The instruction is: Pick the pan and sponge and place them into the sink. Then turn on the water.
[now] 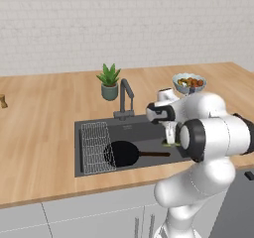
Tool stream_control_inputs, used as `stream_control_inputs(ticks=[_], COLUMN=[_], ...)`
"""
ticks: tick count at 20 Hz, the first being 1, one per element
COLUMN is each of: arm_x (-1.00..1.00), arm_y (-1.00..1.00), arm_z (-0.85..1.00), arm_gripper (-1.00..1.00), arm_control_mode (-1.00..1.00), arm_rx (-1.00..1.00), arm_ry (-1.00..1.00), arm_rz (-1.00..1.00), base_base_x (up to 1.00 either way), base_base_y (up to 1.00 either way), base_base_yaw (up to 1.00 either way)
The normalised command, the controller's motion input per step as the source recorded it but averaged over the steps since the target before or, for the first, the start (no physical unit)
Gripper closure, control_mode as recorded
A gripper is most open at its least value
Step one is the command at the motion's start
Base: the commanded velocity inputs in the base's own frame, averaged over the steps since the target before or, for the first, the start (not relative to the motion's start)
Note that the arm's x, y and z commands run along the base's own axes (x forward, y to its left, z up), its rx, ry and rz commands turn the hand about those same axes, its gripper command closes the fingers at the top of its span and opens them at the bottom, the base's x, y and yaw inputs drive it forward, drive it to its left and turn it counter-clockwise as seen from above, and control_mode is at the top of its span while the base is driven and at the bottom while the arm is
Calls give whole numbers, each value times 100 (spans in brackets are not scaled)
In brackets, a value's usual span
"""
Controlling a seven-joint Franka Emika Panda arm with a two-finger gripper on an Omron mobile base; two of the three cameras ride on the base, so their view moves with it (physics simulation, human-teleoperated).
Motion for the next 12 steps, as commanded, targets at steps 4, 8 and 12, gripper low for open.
stream_control_inputs(ticks=[4, 8, 12], arm_x=[14, 17, 27], arm_y=[6, 0, 0], arm_z=[-2, -6, -27], arm_gripper=[100, 100, 100], arm_control_mode=[-100, -100, -100], arm_rx=[0, 2, 14], arm_ry=[8, 5, 0], arm_rz=[2, 0, 0], base_base_x=[0, 0, 0], base_base_y=[0, 0, 0], base_base_yaw=[0, 0, 0])
